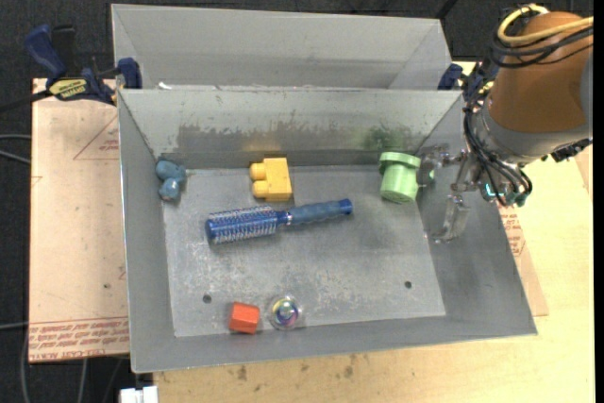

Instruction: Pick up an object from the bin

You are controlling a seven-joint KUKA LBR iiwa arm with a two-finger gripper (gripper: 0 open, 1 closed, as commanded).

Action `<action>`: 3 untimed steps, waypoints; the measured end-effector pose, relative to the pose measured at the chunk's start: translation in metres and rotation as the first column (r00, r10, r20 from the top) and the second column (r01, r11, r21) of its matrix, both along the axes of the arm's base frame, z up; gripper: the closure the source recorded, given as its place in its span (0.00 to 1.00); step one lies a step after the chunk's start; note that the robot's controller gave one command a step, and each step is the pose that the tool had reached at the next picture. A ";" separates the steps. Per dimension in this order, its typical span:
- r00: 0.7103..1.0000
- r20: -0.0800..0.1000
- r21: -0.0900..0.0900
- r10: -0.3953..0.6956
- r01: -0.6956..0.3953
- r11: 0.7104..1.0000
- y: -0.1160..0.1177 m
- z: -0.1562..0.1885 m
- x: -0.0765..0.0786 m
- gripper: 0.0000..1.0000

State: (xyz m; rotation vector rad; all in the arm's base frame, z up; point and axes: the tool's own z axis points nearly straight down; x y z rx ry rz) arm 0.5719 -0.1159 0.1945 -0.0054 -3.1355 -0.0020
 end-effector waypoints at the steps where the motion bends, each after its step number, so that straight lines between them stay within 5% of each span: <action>1: 0.971 0.005 0.002 -0.239 0.239 0.971 0.041 -0.098 0.057 0.00; 2: 0.998 0.007 -0.001 -0.062 0.062 0.998 -0.002 -0.125 0.049 0.00; 3: 0.998 0.008 -0.001 -0.058 0.058 0.998 0.000 -0.124 0.050 1.00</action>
Offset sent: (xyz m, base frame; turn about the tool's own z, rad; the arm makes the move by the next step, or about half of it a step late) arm 0.0571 0.0377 -0.0947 0.2447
